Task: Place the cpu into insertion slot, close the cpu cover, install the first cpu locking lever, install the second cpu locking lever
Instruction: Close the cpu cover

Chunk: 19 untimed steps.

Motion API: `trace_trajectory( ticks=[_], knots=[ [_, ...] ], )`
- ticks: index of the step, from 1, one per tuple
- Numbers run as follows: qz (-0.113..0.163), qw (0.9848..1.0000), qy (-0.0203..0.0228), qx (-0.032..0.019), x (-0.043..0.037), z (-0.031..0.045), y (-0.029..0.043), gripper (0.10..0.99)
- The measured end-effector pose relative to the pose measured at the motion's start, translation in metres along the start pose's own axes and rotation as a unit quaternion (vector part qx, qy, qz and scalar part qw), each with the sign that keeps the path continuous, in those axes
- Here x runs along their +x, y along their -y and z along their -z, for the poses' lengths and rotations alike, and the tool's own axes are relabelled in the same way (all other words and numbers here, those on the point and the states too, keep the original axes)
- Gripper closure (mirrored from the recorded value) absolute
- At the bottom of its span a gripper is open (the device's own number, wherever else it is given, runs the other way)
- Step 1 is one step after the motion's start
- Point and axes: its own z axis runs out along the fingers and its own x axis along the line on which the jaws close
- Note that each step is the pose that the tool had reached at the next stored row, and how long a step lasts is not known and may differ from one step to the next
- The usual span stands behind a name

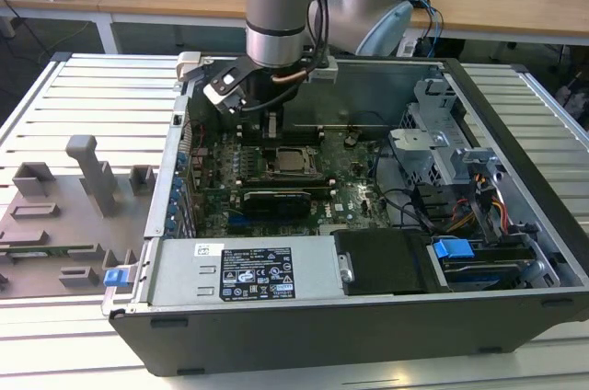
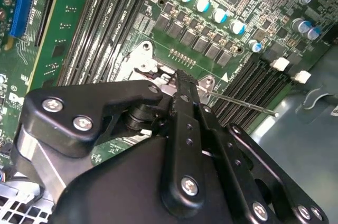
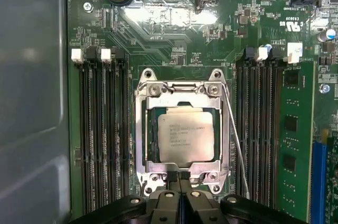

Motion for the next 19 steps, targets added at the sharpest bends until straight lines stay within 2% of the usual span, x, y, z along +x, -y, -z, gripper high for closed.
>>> trace_trajectory(
  ticks=[7,11,15,16,18,19],
  knots=[
    [0.003,1.0,0.0,-0.0001,-0.0001,-0.0023,-0.0051,0.98],
    [0.004,1.0,-0.0009,-0.0002,-0.0007,-0.0021,-0.0178,0.98],
    [0.004,1.0,-0.0017,0.0002,-0.0008,-0.0018,-0.036,0.98],
    [0.005,1.0,-0.0016,0.0003,-0.001,-0.001,-0.0385,0.98],
    [0.004,1.0,-0.0018,-0.0002,-0.0012,0.0055,-0.0369,0.98],
    [0.005,1.0,-0.0021,-0.0006,-0.0013,0.0054,-0.031,0.98]
  ],
)
